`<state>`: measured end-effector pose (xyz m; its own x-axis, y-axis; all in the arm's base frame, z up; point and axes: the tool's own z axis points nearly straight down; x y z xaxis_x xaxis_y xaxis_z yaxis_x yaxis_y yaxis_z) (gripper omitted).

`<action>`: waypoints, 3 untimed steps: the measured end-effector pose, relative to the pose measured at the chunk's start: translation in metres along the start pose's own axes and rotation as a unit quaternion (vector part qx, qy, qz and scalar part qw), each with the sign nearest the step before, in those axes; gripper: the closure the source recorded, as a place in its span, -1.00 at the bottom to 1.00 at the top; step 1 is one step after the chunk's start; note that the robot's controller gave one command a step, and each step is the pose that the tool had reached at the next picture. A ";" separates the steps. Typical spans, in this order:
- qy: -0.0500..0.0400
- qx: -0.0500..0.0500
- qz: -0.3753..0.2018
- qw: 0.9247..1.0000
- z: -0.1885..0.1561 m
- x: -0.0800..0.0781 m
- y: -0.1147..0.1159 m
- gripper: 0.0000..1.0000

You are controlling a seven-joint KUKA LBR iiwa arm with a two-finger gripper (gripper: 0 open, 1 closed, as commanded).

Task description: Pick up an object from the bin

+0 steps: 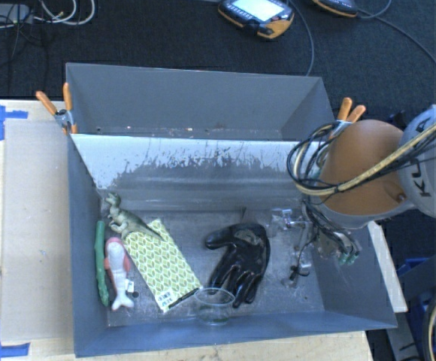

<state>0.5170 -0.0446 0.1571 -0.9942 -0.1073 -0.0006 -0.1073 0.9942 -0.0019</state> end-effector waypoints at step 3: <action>0.003 -0.003 -0.309 0.951 0.065 0.008 0.026 -1.00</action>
Offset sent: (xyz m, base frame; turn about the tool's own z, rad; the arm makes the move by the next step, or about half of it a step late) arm 0.0070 -0.0032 -0.0871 -0.4658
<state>0.5062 -0.0200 0.0920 -0.7413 -0.6712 0.0036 -0.6712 0.7413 0.0058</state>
